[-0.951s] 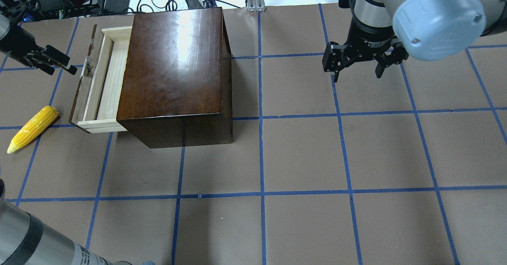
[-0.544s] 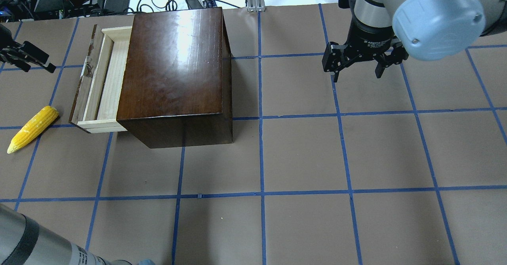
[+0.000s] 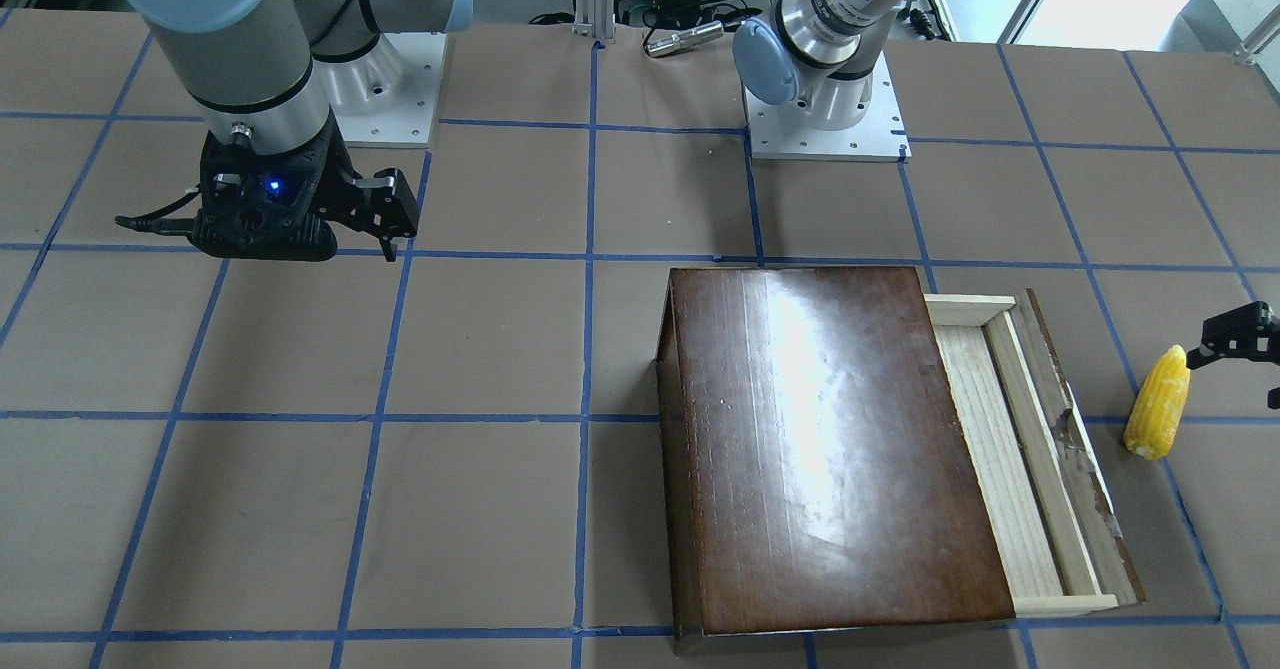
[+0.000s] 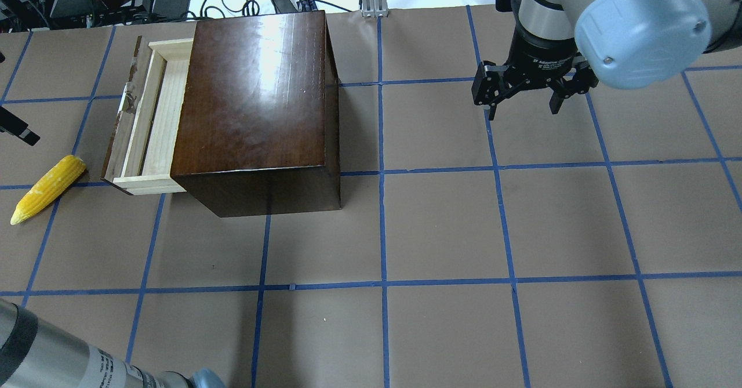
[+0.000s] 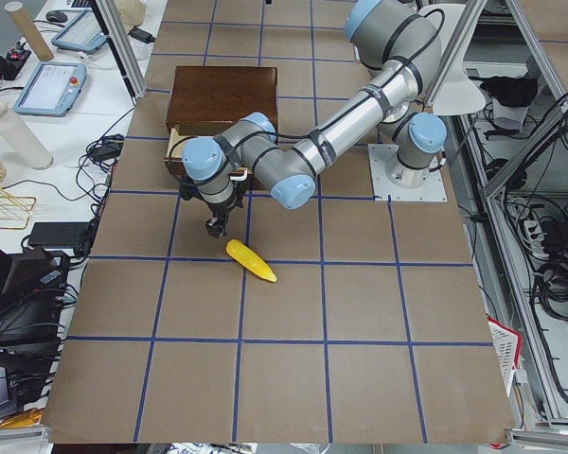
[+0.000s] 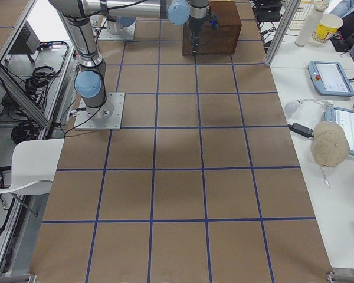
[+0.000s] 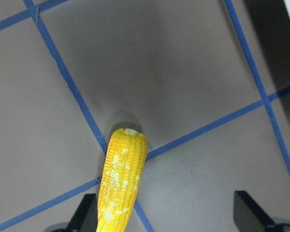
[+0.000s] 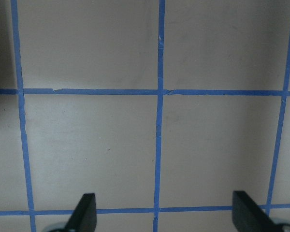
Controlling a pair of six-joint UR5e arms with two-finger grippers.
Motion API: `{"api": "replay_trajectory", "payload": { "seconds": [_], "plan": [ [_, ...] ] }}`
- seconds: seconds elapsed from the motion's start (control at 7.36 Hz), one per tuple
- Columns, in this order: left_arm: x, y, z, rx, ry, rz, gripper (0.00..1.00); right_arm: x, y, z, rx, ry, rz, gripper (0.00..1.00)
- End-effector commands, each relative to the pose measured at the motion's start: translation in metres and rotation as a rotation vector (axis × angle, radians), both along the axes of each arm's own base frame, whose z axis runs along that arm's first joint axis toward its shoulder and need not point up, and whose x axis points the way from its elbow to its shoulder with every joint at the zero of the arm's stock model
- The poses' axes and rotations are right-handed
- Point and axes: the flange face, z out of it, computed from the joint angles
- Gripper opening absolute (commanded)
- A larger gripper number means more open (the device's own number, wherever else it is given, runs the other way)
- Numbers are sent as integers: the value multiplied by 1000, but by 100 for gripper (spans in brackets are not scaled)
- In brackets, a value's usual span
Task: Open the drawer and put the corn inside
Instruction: 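Release the handle and move the left gripper over the yellow corn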
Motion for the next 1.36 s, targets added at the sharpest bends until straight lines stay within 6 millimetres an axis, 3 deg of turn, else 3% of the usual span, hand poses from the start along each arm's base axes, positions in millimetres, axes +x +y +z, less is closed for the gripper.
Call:
{"api": "replay_trajectory", "payload": {
  "seconds": [0.0,0.14,0.41,1.09,1.22],
  "plan": [
    [6,13,-43,-41,-58,-148,100,0,0,0,-1,-1,0,100],
    [12,26,-66,-61,-75,-181,100,0,0,-1,1,-1,0,100],
    [4,43,-97,-34,-41,-199,100,0,0,0,1,-1,0,100],
    [19,34,-139,-26,-87,-257,100,0,0,0,1,-1,0,100],
    [20,32,-141,-26,-87,-258,85,0,0,0,1,-1,0,100]
  ]
}}
